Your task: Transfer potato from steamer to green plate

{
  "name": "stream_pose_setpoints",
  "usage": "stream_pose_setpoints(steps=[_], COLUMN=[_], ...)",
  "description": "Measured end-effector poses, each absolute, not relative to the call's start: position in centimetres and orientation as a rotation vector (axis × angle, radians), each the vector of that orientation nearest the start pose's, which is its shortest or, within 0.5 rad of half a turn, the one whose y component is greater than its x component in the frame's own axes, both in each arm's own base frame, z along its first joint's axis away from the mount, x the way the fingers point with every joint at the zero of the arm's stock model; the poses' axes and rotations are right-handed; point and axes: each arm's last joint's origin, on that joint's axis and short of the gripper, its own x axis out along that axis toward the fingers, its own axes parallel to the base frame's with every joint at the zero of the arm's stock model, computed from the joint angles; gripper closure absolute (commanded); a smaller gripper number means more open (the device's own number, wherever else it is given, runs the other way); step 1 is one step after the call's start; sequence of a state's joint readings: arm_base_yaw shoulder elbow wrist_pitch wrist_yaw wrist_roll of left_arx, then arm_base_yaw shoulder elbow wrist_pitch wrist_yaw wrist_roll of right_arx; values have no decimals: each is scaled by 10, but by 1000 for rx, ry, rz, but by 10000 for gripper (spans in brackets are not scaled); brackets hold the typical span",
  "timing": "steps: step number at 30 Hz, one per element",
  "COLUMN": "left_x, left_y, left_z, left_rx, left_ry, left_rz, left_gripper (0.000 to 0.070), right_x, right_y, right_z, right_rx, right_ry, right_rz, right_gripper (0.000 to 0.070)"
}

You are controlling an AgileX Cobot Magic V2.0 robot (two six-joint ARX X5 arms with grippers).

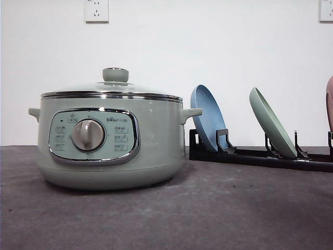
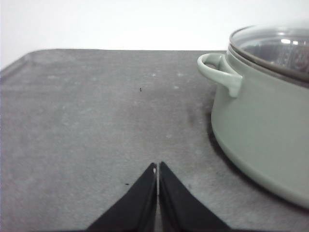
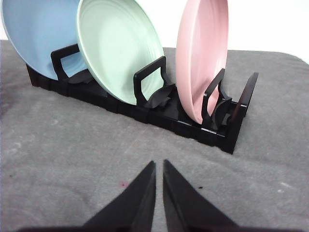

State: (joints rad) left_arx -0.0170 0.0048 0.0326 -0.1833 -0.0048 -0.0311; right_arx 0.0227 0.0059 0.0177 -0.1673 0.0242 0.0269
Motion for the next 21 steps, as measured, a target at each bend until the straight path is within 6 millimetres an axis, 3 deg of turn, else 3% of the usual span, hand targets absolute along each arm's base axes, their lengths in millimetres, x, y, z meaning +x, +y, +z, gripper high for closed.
stream_pose_setpoints(steps=[6, 12, 21], left_x=[95, 94, 90], left_y=[-2, -4, -5], left_z=[157, 159, 204], left_rx=[-204, -270, -353], left_ry=[159, 181, 109], left_rz=[-23, -70, -91], left_gripper=[700, 699, 699], right_x=[96, 94, 86], right_y=[3, 3, 3], right_z=[153, 160, 198], right_rx=[118, 193, 352], right_ry=[159, 154, 38], right_rz=[44, 41, 50], right_gripper=[696, 696, 696])
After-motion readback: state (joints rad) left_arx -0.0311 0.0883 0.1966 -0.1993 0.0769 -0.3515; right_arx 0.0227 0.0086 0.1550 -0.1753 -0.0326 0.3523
